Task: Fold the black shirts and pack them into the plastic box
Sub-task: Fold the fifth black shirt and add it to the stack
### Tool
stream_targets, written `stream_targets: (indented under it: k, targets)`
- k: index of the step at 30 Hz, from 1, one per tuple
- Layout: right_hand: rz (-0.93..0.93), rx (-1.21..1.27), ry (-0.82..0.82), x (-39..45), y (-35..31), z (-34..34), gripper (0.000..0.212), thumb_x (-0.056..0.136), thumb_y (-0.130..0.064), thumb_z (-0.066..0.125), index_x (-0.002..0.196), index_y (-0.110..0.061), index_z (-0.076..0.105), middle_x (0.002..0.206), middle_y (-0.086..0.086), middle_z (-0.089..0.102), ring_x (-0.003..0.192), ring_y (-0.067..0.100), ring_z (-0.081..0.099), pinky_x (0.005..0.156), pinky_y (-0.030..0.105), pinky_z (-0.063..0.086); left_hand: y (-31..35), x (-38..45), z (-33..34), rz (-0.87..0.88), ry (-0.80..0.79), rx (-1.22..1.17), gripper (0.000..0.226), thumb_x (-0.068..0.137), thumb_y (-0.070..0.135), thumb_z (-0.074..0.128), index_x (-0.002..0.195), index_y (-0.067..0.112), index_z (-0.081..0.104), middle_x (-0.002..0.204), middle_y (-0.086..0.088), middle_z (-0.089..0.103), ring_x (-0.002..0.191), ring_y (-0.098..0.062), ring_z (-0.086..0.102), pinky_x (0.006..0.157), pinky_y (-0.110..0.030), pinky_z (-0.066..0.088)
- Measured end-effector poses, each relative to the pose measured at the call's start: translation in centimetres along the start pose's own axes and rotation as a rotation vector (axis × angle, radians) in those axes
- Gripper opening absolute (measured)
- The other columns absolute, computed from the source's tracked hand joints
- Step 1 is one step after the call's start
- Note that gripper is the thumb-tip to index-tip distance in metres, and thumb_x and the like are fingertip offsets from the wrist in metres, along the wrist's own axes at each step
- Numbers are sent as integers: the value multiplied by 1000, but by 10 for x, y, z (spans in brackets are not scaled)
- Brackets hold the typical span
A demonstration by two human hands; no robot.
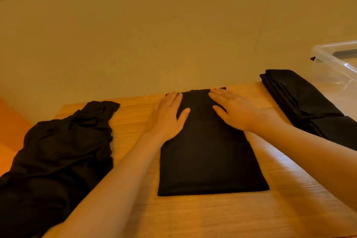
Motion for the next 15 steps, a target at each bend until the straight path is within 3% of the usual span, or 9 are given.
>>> stream_targets:
  k: [3,5,9,12,15]
  targets:
    - [-140,26,-73,-43,-31,-3,53,101,-40,35,150,-25,22,158,-6,18,145,7,13,114,22,1,20,-50,-11,229,-135,-59,64,95,57,39,152,32,22,160,12,11,146,-4,4,119,-34,15]
    - [-172,40,-166,-71,-47,-3,56,99,-46,31,150,-28,18,158,-9,15,144,4,10,115,22,2,30,-83,-13,301,-188,-22,66,94,61,37,152,34,20,160,14,8,146,-2,1,120,-32,14]
    - [-142,41,-284,-116,-61,-5,59,94,-55,18,148,-38,3,151,-22,-4,136,-5,-8,111,18,-1,31,-132,-13,252,-266,5,71,89,70,25,151,39,14,159,18,0,145,1,-5,120,-27,1]
    - [-151,24,-262,-145,-65,-3,63,87,-63,8,145,-41,-2,151,-23,-10,137,-6,-14,108,16,-8,24,-163,-17,240,-291,-10,74,84,75,20,150,43,8,156,25,-7,141,8,-12,117,-23,-6]
    - [-177,6,-223,-172,-64,4,65,86,-68,-2,145,-44,-1,154,-23,-8,139,-7,-16,114,19,-6,14,-188,-18,251,-230,-99,70,85,74,15,148,44,17,155,26,2,142,10,-5,117,-20,1]
Point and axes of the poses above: each hand's wrist, its own x-axis towards the middle knuckle, its own z-axis out of the palm, y = z × x, the point moved 2 cm from there along x, towards the middle knuckle
